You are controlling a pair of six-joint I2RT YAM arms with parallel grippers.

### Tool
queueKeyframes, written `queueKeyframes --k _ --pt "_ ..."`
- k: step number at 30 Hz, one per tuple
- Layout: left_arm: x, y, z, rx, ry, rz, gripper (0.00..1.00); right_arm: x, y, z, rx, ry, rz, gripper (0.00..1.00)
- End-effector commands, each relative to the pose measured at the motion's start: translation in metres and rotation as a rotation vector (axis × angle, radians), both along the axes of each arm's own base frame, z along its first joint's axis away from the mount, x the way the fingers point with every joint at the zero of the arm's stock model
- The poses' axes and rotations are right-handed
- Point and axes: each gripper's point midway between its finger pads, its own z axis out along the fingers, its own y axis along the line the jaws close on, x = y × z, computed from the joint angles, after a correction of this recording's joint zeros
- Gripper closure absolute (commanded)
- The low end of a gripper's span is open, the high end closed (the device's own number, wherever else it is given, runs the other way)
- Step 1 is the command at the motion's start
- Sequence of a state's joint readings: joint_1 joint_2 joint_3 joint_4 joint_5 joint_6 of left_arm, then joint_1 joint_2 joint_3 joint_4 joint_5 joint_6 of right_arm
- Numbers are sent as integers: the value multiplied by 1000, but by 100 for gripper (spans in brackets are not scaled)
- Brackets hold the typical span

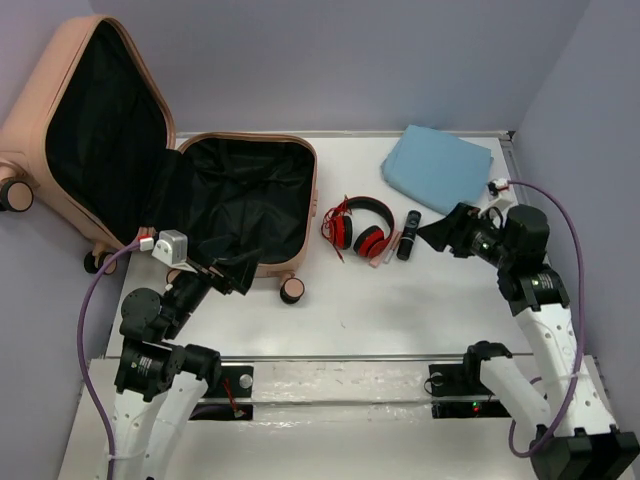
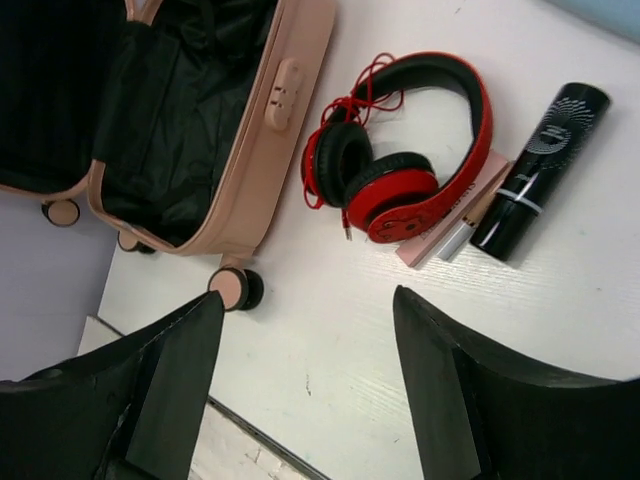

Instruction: Pack the luggage

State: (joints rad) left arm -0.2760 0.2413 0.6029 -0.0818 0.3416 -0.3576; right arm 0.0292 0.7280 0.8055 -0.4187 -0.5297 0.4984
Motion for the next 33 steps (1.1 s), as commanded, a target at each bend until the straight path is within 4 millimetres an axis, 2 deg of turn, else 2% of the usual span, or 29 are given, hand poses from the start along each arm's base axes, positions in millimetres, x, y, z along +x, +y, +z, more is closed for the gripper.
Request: queueKeyframes --k 1,4,5,6,7,8,10,14,19,22,23,25,28,32,33 --pt "-4 -5 14 10 -41 -36 1 22 30 14 -46 -57 55 26" --pt "-3 -4 12 9 -35 -29 1 35 43 9 -115 -48 35 26" --pt "-2 -4 11 7 -31 -29 1 44 45 -1 -138 -15 27 26" --pt "-2 -4 11 6 -28 -28 1 50 47 1 -150 -21 16 27" --pt "-2 -4 10 6 -24 -30 1 57 45 -2 -171 -15 -13 27" --pt "-1 -5 9 8 -20 -31 1 64 49 -13 -193 13 -11 28" --pt "0 -6 7 8 -15 -34 1 76 52 -13 -223 15 -27 31" --pt "1 -6 5 7 -3 -37 1 97 76 -28 -302 39 -16 38" --pt "1 -7 4 5 0 -37 1 134 100 -68 -405 108 -24 46" --pt "1 -8 4 5 -2 -43 1 151 94 -84 -475 135 -80 46" --pt "1 -8 4 6 0 -45 1 155 91 -97 -509 158 -93 46" --pt "0 -8 4 5 -2 -45 1 160 75 -104 -569 173 -166 43" --pt "0 -8 4 5 -4 -49 1 161 56 -115 -638 188 -245 37" --pt "0 -9 5 5 -5 -51 1 164 43 -134 -710 222 -304 38" --pt "0 -9 4 6 -2 -52 1 165 42 -134 -713 222 -314 38"
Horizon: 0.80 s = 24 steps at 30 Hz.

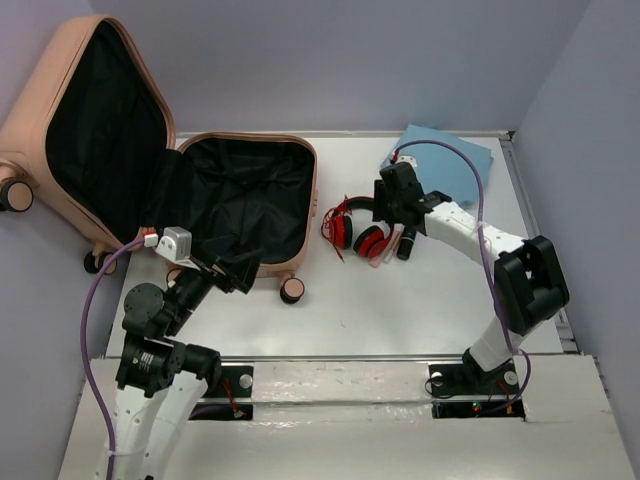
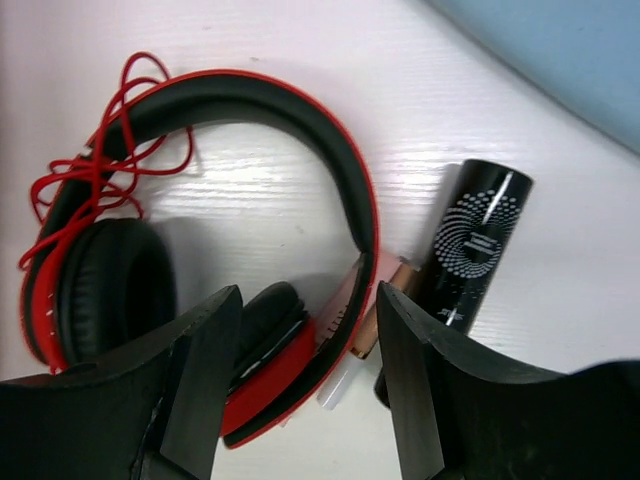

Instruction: Pack the luggage

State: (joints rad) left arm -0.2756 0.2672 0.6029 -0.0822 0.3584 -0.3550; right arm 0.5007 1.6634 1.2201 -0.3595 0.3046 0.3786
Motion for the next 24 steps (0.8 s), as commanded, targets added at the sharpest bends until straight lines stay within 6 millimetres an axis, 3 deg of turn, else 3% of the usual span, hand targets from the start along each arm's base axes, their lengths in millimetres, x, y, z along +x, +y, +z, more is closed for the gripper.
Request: queueKeyframes --k 1,7,12,14,20,21,24 --pt "-3 -5 9 -6 -25 -37 1 17 -22 -2 -113 -45 -106 40" --pt "-3 -5 9 -7 -23 -34 1 25 -20 -40 -140 32 -108 46" --pt "-2 -5 8 -7 -21 -35 1 31 -21 -57 -162 67 -106 51" --pt "-2 -5 8 -8 -20 -35 1 32 -20 -63 -167 77 -102 57" --pt "-3 -5 9 -7 -24 -35 1 37 -18 -57 -162 59 -104 85" --pt "-3 -5 9 -7 -23 -35 1 39 -18 -53 -159 48 -107 93" --pt "-3 -5 9 -7 -23 -35 1 41 -17 -36 -127 7 -123 93"
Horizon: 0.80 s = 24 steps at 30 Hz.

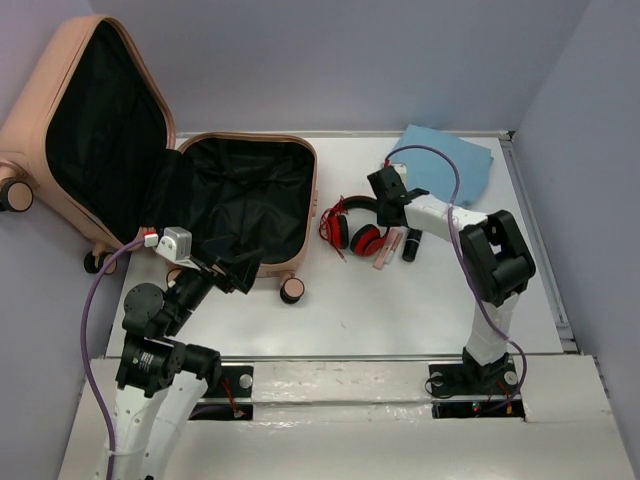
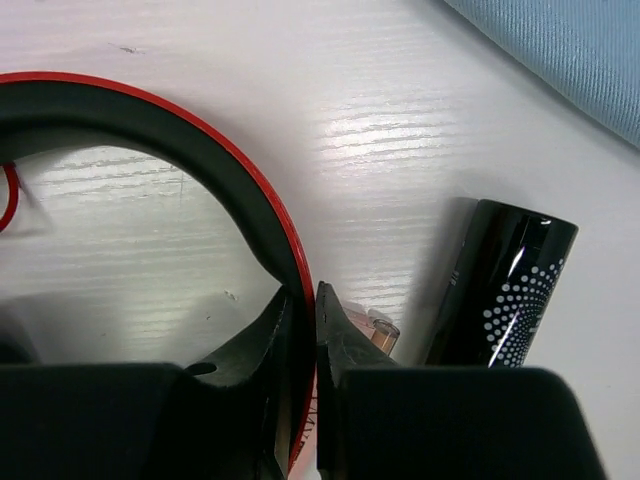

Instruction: Pack the luggage

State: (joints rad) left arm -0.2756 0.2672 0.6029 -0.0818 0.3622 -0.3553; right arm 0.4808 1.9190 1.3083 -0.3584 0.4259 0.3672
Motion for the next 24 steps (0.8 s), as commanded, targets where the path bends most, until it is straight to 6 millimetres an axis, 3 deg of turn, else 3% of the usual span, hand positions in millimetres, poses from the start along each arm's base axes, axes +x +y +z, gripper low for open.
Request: queueKeyframes --k 1,3,4,11,16,20,21,23,24 --pt "-3 -5 9 -8 -24 -31 1 16 5 44 55 -121 -30 93" --pt "-2 -5 8 -7 -23 -31 1 17 9 76 116 -186 -31 93" --pt "-2 -5 8 -7 -21 -31 1 17 10 103 152 -239 -31 93" --pt "-4 -4 10 -9 -30 -30 1 3 14 209 306 -433 17 93" --pt "-4 -3 11 -12 -32 -24 1 1 40 246 433 -478 85 93" --pt "-3 -3 11 -12 -30 -22 1 6 90 262 545 -479 168 93" --pt "-3 -3 10 -12 -29 -21 1 9 113 247 551 -439 196 93" --pt "-3 -3 10 -12 -29 -19 1 15 140 244 561 -428 225 93" --pt "-3 -2 10 -12 -29 -18 1 20 156 259 588 -453 243 93"
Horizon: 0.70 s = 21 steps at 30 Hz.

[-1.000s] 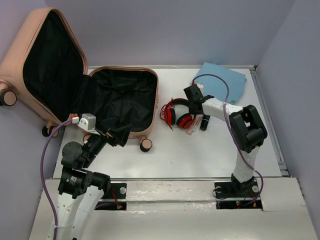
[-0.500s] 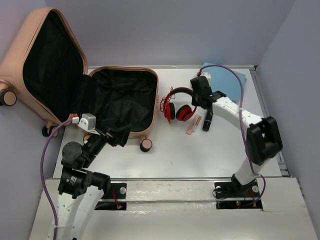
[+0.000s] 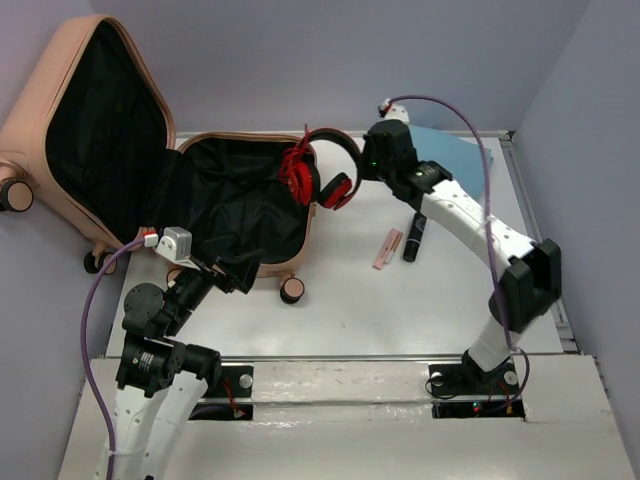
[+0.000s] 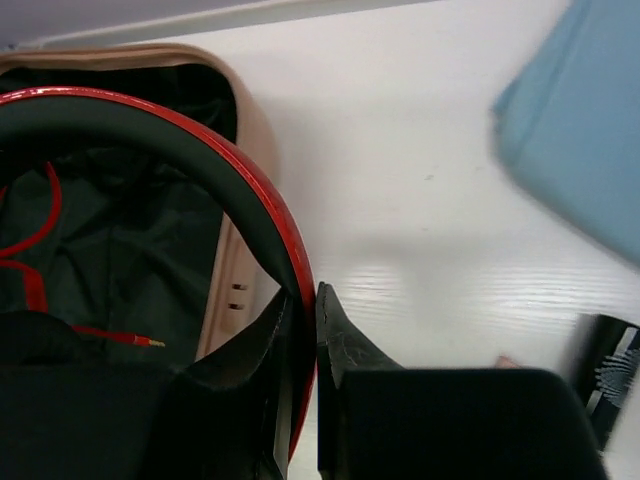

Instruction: Pack the luggage

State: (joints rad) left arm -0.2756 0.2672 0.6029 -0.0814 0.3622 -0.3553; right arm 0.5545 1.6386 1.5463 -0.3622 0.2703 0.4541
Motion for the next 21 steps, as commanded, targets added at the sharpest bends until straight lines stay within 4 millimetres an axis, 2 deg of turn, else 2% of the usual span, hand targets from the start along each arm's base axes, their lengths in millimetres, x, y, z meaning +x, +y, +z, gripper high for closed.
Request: queueKeyframes --k 1,2,3,4,5,8,9,10,12,13,14,16,17,18,19,21 --pt "-3 -2 10 -12 -28 -18 1 7 99 35 159 -73 157 93" --pt "-2 -2 10 -13 -27 -17 1 15 118 8 135 -34 170 93" --pt "-2 -2 10 -13 -26 -15 1 12 143 23 160 -54 207 93" --pt "-2 -2 10 -13 -26 -14 1 19 160 -7 131 -16 213 93" --pt "-2 -2 9 -13 -24 -12 1 22 175 5 147 -38 229 93" --pt "-2 -1 9 -14 -23 -7 1 22 209 -11 141 -25 273 93" --pt "-2 0 10 -14 -24 -4 1 20 230 -20 140 -22 306 90" --pt "-2 0 10 -14 -24 -4 1 22 235 -23 141 -22 315 79" --pt "-2 -1 10 -14 -24 -6 1 14 252 -30 143 -4 382 46" --pt "-2 -1 10 -13 -26 -6 1 12 252 -23 151 -12 394 28" --pt "-2 -1 10 -14 -24 -6 1 12 248 -20 133 -24 390 22" --pt "-2 -1 10 -14 -24 -9 1 5 227 -9 92 -37 359 21" --pt "-2 -1 10 -15 -27 -9 1 6 200 21 90 -84 309 22" --pt "-3 -1 11 -15 -29 -9 1 6 194 -7 41 -43 296 22" --pt "-3 -1 11 -15 -30 -11 1 -3 163 -14 3 -16 262 26" --pt "-4 -1 11 -16 -32 -11 1 -10 115 -32 -96 -1 166 34"
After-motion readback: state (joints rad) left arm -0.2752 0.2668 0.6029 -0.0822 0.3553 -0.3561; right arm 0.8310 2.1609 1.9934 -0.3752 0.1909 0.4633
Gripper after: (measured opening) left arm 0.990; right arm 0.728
